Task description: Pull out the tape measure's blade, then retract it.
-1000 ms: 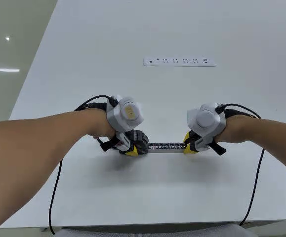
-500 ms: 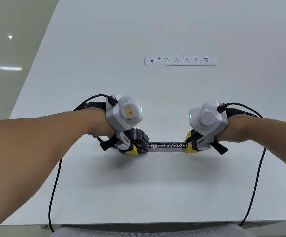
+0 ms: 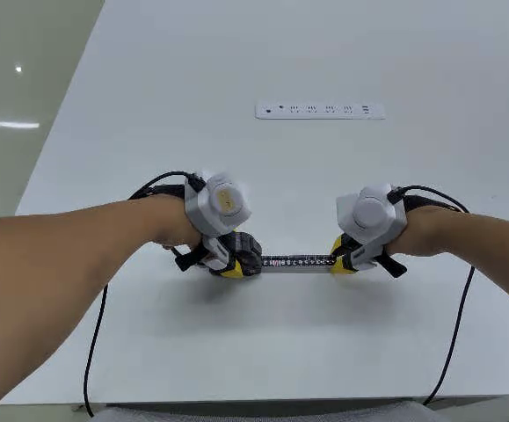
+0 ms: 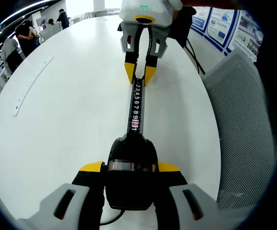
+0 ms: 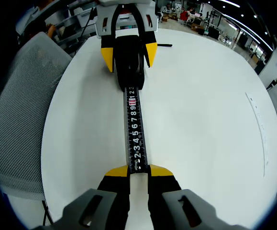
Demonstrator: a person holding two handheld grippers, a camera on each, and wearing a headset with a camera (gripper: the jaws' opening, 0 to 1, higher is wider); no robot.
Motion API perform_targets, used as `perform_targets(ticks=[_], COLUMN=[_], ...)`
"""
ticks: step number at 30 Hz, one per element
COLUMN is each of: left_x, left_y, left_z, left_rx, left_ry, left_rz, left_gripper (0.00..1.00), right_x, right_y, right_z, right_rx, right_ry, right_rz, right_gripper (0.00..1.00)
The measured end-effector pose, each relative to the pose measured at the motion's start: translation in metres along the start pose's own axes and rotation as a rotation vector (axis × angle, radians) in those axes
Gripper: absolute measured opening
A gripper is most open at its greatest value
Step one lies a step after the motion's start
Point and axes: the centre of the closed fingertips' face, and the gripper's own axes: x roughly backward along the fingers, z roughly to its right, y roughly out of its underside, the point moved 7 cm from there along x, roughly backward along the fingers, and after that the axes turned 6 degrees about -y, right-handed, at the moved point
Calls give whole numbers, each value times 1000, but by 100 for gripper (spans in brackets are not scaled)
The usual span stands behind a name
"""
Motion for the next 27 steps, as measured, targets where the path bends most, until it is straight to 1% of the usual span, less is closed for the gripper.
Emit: perform_targets(ticks=[9, 27], left_x=[0, 0], left_y=[0, 0], left_z=[0, 0], left_rx=[0, 1], left_ry=[-2, -4], left_rz=[0, -1], left_gripper=[36, 36], right_x=[2, 6], right_y=[3, 10], right_z=[0, 0], right_rx=[2, 0], right_ry=[3, 6], right_rz=[-7, -5], right_gripper=[12, 12])
